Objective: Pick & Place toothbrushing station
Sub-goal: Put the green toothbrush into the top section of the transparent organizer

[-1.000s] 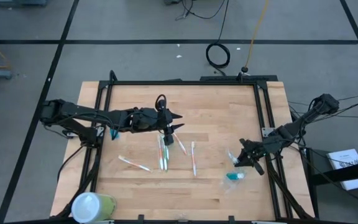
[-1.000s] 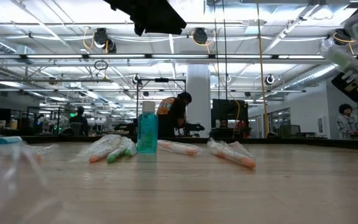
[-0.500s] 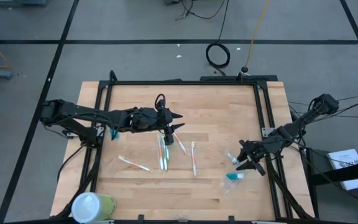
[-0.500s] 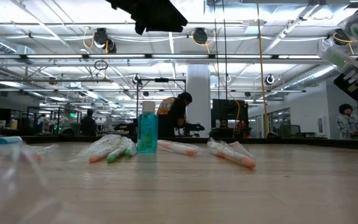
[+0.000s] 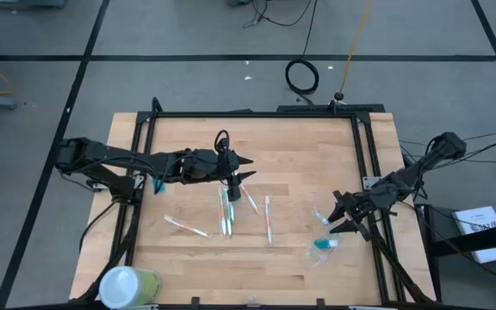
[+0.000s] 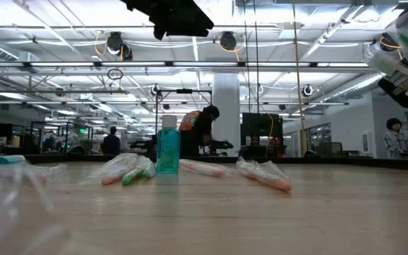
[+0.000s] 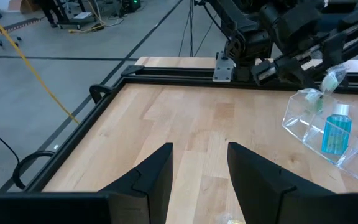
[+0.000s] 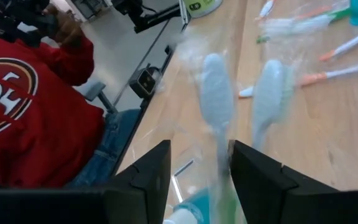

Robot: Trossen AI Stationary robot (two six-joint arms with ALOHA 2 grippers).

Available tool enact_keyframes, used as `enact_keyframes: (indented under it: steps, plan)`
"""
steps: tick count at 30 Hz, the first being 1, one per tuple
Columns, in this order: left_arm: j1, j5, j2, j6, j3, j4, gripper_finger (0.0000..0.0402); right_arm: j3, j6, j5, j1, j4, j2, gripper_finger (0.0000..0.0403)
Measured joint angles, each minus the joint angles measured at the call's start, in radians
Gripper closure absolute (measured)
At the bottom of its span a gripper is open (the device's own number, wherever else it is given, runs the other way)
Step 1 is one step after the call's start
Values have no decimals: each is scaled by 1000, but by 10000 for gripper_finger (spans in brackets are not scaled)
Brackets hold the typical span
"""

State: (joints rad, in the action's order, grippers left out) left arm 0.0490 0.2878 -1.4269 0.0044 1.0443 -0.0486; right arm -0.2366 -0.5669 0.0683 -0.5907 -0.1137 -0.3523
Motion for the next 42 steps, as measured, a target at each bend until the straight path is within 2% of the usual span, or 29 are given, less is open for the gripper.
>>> enact_keyframes:
  steps: [6, 12, 15, 18, 21, 26, 29, 32, 36, 42]
  plan:
    - [0, 0, 0, 0, 0, -7, 245, -110, 141, 103, 0, -109, 24, 253]
    - [0, -2, 0, -4, 0, -3, 245, -208, 319, 185, 0, -125, 32, 253]
    - [0, -1, 0, -10, 0, 11, 245, -248, 417, 282, 0, -114, 32, 253]
    - [0, 6, 0, -6, 0, 30, 245, -252, 561, 441, 0, -5, 31, 256]
    - [6, 29, 9, 5, 0, 34, 245, -229, 695, 527, 0, 189, 26, 256]
    - [47, 27, 47, 67, -21, 5, 245, -200, 904, 563, 0, 516, 22, 253]
    - [60, 31, 86, 68, -114, -85, 245, -199, 1019, 570, 0, 585, 28, 253]
    - [49, 36, 129, 4, -237, -190, 245, -198, 1084, 666, 0, 590, 33, 254]
    - [30, 33, 151, -207, -349, -209, 245, -198, 1085, 800, 0, 568, 32, 248]
    - [-1, 28, 132, -483, -364, 31, 245, -197, 1028, 822, 0, 515, 12, 243]
